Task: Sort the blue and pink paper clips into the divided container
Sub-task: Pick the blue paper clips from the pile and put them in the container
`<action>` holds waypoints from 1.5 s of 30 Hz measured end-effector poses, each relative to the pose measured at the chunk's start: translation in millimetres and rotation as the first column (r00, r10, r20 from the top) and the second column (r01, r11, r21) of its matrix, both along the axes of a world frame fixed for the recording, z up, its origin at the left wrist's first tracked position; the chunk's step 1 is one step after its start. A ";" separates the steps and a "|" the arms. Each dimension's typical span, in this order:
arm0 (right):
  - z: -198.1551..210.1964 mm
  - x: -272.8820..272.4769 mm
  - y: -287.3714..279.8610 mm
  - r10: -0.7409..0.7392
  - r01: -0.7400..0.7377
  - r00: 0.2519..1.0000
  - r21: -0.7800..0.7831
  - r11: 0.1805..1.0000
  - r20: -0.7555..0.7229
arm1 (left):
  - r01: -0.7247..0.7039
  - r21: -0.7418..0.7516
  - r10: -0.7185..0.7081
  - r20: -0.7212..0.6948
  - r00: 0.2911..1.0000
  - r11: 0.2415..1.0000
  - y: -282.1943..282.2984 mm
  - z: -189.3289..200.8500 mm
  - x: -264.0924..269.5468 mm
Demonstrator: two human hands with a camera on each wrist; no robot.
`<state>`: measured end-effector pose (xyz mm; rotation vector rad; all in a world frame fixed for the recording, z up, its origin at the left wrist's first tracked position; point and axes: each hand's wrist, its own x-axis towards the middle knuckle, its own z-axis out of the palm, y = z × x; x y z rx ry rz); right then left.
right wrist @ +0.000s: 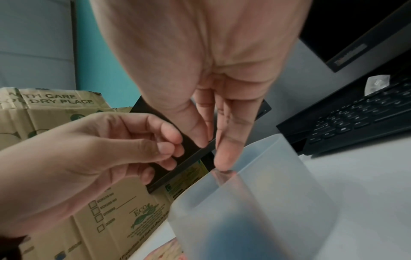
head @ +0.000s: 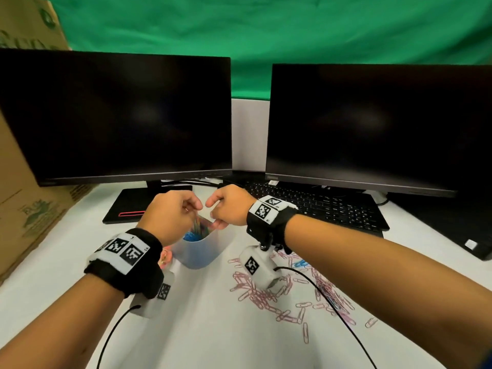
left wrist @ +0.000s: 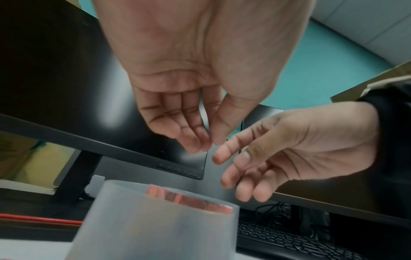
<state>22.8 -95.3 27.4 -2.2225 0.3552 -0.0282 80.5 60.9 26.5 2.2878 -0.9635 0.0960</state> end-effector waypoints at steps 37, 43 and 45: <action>-59.5 -231.9 -131.6 -0.269 0.178 0.945 -0.393 0.902 -0.188 | 0.403 0.469 -0.421 -0.073 0.904 0.786 -149.2 -63.0 -130.2; -60.5 -237.1 -153.7 -0.364 0.229 0.902 -0.461 0.857 -0.230 | 0.290 0.503 -0.308 -0.050 0.950 0.814 -156.8 -65.2 -120.0; -62.6 -236.4 -154.2 -0.383 0.226 0.888 -0.484 0.845 -0.254 | 0.263 0.520 -0.274 -0.058 0.960 0.813 -160.0 -64.5 -115.6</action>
